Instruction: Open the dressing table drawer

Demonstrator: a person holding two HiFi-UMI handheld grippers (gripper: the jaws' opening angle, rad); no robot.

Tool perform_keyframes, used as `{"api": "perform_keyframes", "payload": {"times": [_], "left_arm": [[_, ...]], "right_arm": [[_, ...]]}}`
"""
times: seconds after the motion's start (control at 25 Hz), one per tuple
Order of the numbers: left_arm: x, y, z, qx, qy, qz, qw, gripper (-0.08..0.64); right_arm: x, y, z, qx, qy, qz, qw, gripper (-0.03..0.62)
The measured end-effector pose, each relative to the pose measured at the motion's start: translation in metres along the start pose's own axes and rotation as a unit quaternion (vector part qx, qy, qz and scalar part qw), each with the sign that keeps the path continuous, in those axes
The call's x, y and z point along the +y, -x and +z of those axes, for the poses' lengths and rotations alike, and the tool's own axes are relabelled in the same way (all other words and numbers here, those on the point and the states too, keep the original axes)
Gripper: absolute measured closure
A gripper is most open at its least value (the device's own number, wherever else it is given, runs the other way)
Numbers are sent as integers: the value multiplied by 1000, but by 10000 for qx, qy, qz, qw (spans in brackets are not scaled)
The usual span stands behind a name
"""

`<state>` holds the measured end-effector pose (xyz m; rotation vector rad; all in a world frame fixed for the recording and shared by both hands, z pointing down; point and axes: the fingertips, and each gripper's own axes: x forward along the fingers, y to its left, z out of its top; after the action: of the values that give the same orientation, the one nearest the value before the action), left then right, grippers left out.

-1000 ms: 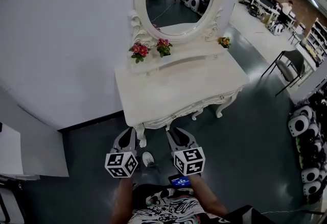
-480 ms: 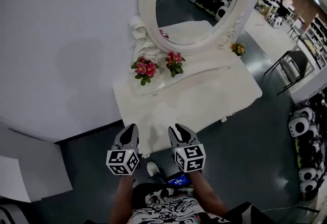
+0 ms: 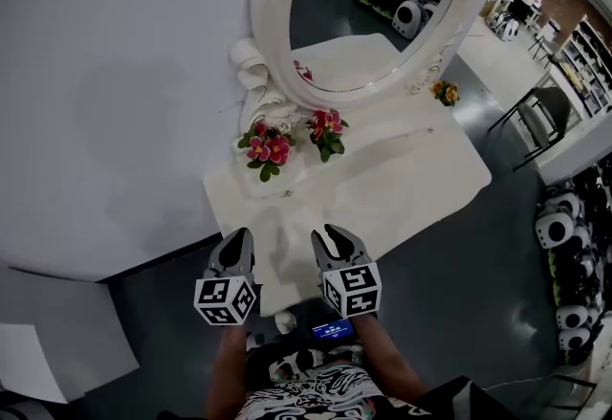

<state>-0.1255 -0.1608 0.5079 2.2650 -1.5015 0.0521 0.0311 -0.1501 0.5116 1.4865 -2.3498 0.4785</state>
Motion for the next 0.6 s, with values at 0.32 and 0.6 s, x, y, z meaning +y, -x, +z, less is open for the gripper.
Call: {"api": "perform_keyframes", "payload": {"times": [0.32,0.6], "left_arm": [[15,-32,-7,150,19,76,9999,558],[27,-58,-23,413,63,98,9991,558]], "right_arm": [[-4,-36,-6,242,114,188,9995,485],[-13,-71,-21,535,83,246,9982,480]]}}
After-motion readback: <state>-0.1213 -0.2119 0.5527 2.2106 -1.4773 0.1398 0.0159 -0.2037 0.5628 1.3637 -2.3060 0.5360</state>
